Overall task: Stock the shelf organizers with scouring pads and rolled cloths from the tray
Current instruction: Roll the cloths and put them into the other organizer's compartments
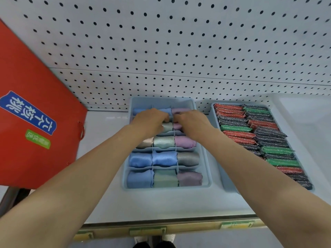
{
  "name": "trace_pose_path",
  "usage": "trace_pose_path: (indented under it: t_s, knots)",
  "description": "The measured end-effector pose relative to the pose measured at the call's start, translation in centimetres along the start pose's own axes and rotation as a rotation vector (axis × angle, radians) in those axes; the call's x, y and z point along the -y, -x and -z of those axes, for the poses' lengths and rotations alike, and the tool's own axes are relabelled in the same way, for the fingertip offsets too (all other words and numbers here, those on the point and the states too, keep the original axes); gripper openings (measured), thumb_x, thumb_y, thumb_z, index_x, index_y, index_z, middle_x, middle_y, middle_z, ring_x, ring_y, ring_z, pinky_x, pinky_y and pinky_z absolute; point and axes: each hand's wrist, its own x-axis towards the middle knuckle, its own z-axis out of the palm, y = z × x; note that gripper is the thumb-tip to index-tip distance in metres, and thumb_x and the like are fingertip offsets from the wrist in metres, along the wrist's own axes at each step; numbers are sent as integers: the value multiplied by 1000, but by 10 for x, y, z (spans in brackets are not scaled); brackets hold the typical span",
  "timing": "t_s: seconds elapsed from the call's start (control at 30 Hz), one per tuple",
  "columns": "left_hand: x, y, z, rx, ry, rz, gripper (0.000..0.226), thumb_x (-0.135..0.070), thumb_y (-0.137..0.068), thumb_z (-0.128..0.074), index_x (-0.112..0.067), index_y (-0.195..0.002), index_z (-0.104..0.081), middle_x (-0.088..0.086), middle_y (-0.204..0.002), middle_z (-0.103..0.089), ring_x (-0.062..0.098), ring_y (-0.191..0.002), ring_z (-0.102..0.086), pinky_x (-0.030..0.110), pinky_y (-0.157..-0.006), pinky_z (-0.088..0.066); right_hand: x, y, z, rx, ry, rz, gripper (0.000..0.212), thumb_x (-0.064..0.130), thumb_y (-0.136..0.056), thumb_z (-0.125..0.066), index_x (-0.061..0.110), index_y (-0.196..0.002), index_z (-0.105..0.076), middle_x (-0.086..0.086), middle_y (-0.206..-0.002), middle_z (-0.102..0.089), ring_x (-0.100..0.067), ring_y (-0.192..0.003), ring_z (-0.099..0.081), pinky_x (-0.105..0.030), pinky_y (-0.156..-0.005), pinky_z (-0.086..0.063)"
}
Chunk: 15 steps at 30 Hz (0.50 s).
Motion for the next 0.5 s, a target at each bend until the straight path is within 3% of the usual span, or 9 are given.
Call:
trace_pose_path:
  t_s: [0.13, 0.23, 0.3, 0.37, 0.43, 0.5]
  knots:
    - [13, 16, 16, -82, 134, 43, 32, -24, -90, -67, -26, -123, -63, -2, -117, -65, 21, -110, -59, 38, -91, -50, -2, 3, -1, -27, -77, -11, 33, 8, -89, -52, 22, -118, -62, -4, -111, -67, -33, -99, -63, -32, -70, -44]
    - [20, 38, 25, -74, 32, 29, 21, -27, -90, -64, -27, -111, -64, -5, -107, -66, 20, -102, -61, 37, -84, -52, 7, 12, 10, -135, -301, -9, 33, 16, -87, -63, 21, -120, -63, -3, -111, -67, -29, -101, -62, -33, -78, -50]
    - [18, 49, 22, 13, -96, 13, 8, -31, -90, -59, -29, -98, -61, -5, -97, -61, 19, -93, -59, 33, -75, -50, 24, 18, 17, -64, -394, 80, 28, 21, -86, -66, 22, -114, -66, 0, -110, -68, -23, -104, -62, -34, -83, -51]
    - [13, 56, 15, 50, -235, -18, 12, -36, -90, -55, -26, -96, -59, -3, -95, -59, 22, -91, -59, 30, -66, -45, 43, 20, 18, -10, -286, 160, 26, 24, -88, -63, 23, -114, -67, 0, -111, -68, -23, -106, -61, -32, -75, -47]
    - [9, 58, 9, 60, -303, -43, 21, -33, -90, -56, -25, -109, -60, -3, -108, -62, 25, -99, -60, 30, -64, -40, 56, 18, 18, -34, -120, 189, 29, 23, -89, -59, 25, -117, -65, -2, -109, -66, -25, -104, -61, -30, -67, -38]
    - [6, 59, 7, 44, -309, -54, 23, -28, -91, -56, -24, -114, -61, -8, -118, -59, 24, -103, -59, 29, -66, -36, 62, 16, 14, -36, -72, 160, 28, 21, -88, -59, 24, -114, -67, -3, -105, -67, -26, -101, -62, -32, -70, -46]
